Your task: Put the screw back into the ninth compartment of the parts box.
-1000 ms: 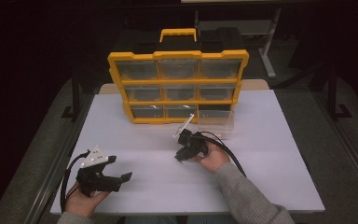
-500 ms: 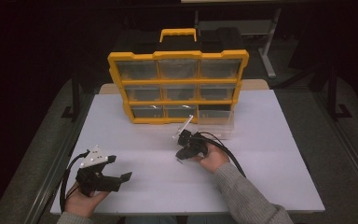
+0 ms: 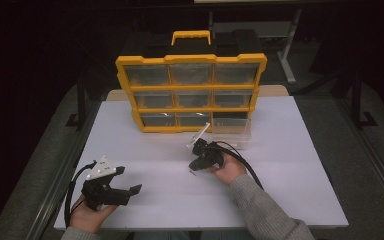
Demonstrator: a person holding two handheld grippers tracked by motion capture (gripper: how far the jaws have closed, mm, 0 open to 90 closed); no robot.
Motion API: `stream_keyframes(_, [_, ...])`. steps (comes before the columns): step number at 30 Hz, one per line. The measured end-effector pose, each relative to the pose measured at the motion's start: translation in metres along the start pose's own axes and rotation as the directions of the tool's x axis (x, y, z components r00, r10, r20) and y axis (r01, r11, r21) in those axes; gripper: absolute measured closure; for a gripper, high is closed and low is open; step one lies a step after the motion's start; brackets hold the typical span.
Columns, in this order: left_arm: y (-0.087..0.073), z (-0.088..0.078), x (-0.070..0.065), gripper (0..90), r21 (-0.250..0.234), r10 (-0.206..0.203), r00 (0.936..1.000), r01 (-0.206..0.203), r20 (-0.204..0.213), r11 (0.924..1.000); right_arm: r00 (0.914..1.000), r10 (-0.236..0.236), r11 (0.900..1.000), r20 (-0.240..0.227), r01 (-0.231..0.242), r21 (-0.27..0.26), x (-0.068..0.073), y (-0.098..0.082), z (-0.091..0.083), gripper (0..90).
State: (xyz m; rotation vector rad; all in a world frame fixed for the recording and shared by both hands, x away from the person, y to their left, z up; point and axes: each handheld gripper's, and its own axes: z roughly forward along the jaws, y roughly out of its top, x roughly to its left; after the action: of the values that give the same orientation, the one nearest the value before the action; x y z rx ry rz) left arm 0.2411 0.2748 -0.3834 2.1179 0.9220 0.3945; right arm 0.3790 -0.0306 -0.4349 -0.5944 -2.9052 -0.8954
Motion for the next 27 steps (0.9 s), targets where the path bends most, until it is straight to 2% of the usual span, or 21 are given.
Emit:
stream_keyframes(4, [0.000,0.000,0.000,15.2,0.003,0.003,1.0000,-0.003,-0.001,1.0000,0.9997,0.000,1.000,-0.024,0.000,0.002,-0.001,0.000,-0.001,87.0])
stream_keyframes(5, [0.000,0.000,0.000,15.2,0.003,0.002,1.0000,-0.002,-0.001,1.0000,0.9998,0.012,1.000,-0.019,-0.012,0.019,0.001,0.000,-0.004,87.1])
stream_keyframes(7, [0.000,0.001,0.000,15.1,0.007,-0.001,1.0000,0.001,0.000,1.0000,0.9993,-0.014,1.000,-0.034,0.013,-0.006,0.000,0.001,-0.006,87.1])
stream_keyframes(18, [0.000,0.001,0.000,15.2,0.003,0.003,1.0000,-0.003,-0.002,1.0000,0.9984,-0.021,0.999,-0.052,0.018,-0.046,-0.003,0.007,-0.042,87.2])
stream_keyframes(27, [0.000,0.001,0.000,15.2,0.004,0.003,1.0000,-0.003,-0.001,1.0000,0.9971,-0.030,0.998,-0.070,0.025,-0.063,-0.006,0.017,-0.063,87.2])
